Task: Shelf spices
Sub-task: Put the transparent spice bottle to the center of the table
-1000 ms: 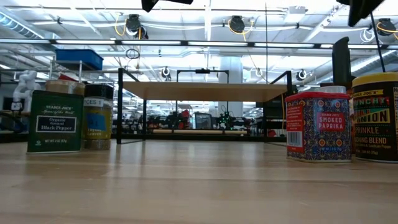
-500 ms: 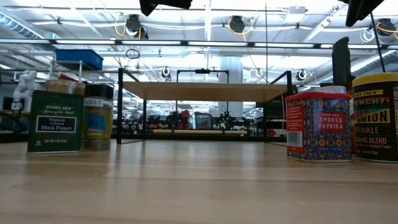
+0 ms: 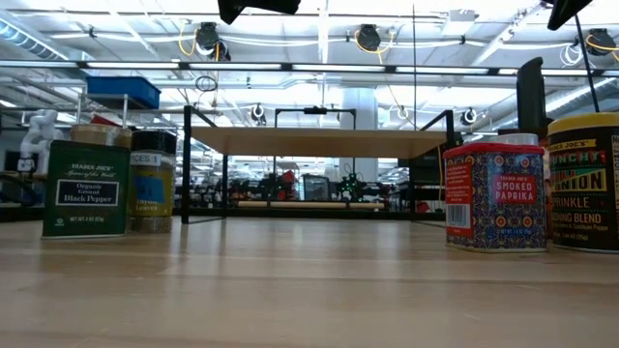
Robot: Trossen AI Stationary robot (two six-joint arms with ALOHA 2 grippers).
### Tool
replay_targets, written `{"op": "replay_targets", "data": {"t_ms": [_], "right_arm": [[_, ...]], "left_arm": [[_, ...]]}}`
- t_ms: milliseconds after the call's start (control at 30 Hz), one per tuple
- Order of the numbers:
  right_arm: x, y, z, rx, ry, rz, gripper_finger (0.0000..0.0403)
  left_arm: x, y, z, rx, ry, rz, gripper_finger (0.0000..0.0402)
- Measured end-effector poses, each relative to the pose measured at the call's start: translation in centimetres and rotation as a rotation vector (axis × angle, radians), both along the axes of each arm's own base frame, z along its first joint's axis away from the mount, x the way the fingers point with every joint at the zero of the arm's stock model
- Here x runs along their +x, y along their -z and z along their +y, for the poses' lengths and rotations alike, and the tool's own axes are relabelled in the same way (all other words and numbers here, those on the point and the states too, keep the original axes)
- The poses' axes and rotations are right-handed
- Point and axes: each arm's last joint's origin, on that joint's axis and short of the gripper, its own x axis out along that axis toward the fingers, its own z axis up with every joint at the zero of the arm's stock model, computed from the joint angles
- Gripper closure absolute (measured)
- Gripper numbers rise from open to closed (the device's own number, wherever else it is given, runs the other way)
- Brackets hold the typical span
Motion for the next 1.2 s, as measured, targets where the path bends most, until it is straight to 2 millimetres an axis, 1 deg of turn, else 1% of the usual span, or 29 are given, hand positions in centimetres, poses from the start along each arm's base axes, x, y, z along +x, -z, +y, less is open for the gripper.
{"op": "replay_targets", "data": {"t_ms": [100, 233, 333, 467, 633, 867, 1200], "right_arm": [[-0.8, 1.0, -0.4, -0.002, 0.019, 0.002, 0.0256], [-1.7, 3.1, -0.8, 0.012, 0.067, 0.019, 0.0256], [-1.9, 4.5, -0.8, 0.035, 0.098, 0.006, 0.0256], [-1.8, 5.7, -0.7, 0.067, 0.102, -0.012, 0.0256], [-1.6, 5.8, -0.7, 0.07, 0.111, -0.05, 0.0256], [-1.5, 5.7, -0.8, 0.015, 0.127, -0.078, 0.0256], [-1.4, 5.7, -0.9, 0.005, 0.122, -0.083, 0.0256]], "left_arm": [[0.0, 0.0, 0.0, 0.003, -0.007, -0.001, 0.034], [0.0, 0.0, 0.0, -0.002, -0.01, -0.002, 0.034], [0.0, 0.0, 0.0, -0.004, -0.011, -0.004, 0.034], [0.2, -0.3, 0.0, -0.011, -0.012, -0.038, 0.034], [0.4, -0.6, 0.0, -0.008, -0.018, -0.076, 0.034], [0.5, -0.5, 0.5, 0.031, -0.109, -0.082, 0.034], [1.8, 1.0, 1.0, 0.042, -0.129, -0.033, 0.034]]}}
